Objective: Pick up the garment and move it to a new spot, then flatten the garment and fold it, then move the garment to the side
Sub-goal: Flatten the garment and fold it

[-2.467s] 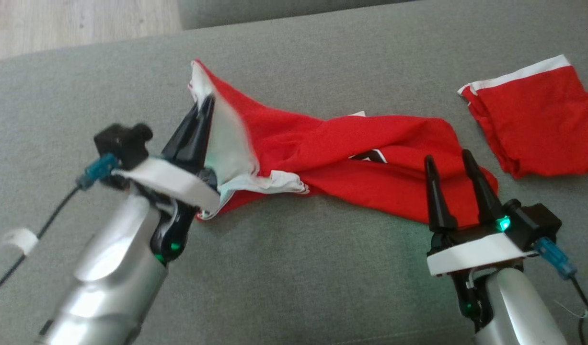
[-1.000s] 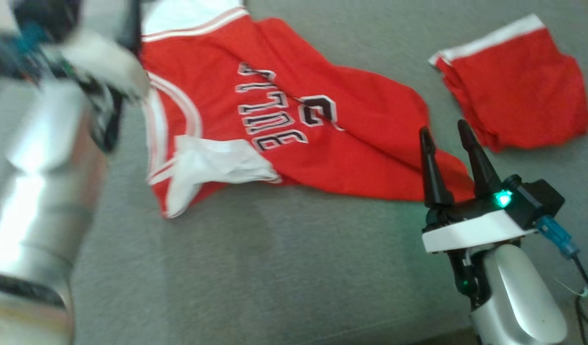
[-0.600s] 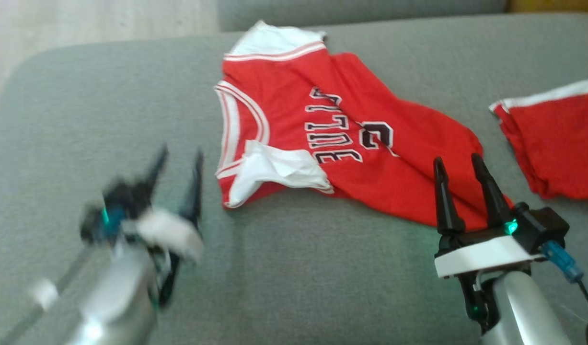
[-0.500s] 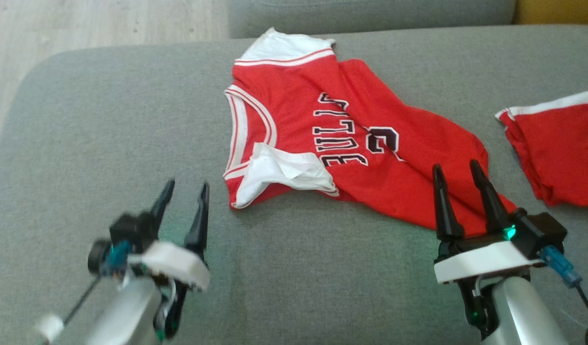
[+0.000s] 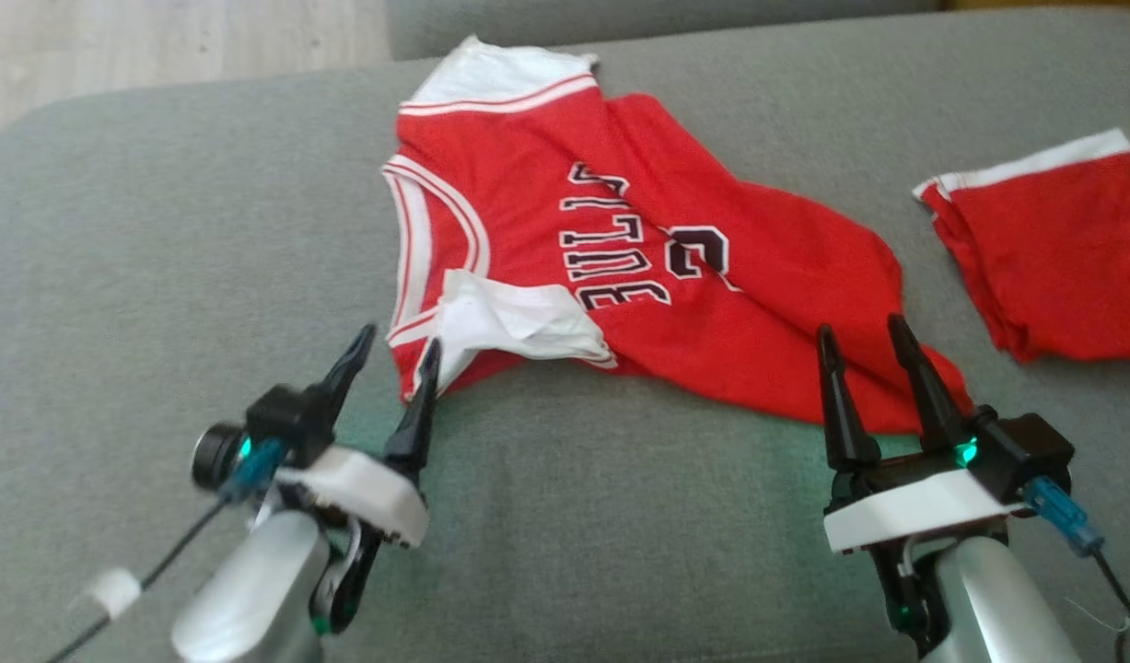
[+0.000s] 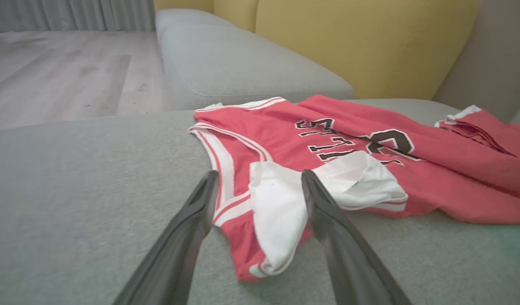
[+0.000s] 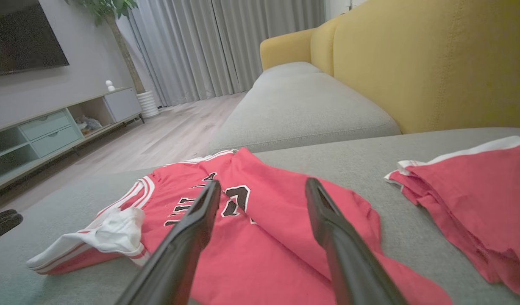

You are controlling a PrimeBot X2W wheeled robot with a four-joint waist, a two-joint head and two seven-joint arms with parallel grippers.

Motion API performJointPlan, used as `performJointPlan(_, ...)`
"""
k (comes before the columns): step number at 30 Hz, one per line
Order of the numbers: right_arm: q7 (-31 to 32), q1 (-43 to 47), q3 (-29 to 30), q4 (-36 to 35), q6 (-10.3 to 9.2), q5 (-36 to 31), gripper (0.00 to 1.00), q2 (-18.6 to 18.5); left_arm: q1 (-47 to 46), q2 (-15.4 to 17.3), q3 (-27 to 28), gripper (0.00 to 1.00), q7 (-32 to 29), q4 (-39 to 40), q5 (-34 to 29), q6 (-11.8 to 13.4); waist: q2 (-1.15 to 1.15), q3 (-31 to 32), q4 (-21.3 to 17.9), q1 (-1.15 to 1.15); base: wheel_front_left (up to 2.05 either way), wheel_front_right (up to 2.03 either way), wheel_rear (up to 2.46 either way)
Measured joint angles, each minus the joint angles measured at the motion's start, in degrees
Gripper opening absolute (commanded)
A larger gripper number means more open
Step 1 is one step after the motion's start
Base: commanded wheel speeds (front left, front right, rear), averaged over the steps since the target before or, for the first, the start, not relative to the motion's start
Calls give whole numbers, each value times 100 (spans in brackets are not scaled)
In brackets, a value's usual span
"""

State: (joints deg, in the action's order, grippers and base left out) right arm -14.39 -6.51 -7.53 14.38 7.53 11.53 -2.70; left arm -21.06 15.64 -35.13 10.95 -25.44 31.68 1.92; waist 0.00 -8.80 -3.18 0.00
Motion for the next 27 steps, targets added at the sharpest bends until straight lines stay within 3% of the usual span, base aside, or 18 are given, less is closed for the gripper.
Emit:
performJointPlan(13,0,-311,-112,-70,0,116,100,1,-1401,22,-414,100,-1195,-931,-355,-232,0,-625,-459,1,0,0,0)
performJointPlan(27,0,-352,-111,-68,1,209,100,0,-1930,-22,-570,100,-1135,-1789,-553,-193,0,-869,-803,1,0,0,0)
